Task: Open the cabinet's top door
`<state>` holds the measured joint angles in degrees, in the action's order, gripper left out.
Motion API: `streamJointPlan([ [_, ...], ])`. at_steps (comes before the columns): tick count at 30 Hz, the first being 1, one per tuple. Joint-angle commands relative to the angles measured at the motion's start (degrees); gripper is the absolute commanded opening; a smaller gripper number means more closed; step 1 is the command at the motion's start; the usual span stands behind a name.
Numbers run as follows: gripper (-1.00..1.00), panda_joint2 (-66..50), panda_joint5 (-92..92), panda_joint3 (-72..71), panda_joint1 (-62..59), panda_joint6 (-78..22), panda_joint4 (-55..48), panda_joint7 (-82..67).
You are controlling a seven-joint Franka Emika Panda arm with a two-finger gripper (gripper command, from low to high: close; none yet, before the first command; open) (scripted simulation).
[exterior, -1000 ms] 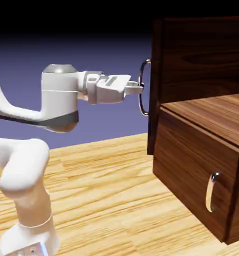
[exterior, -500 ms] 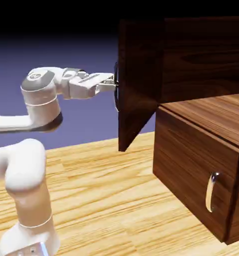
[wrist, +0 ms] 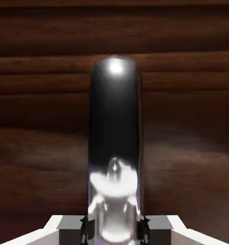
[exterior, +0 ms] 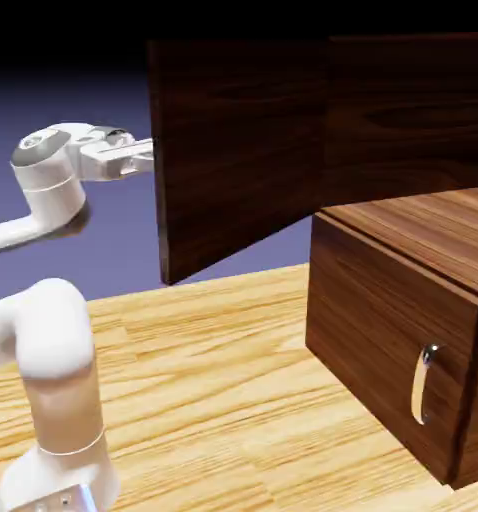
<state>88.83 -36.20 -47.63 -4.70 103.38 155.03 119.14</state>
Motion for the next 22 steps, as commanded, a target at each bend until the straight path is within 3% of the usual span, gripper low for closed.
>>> streamJointPlan([
  [1,-1.0,-0.5,1.3,-1.8,-1.2,-2.5,-2.1,0.0],
  [22,-1.0,-5.1,12.7,-19.8,-32.3,-38.7,-44.8,-4.9],
])
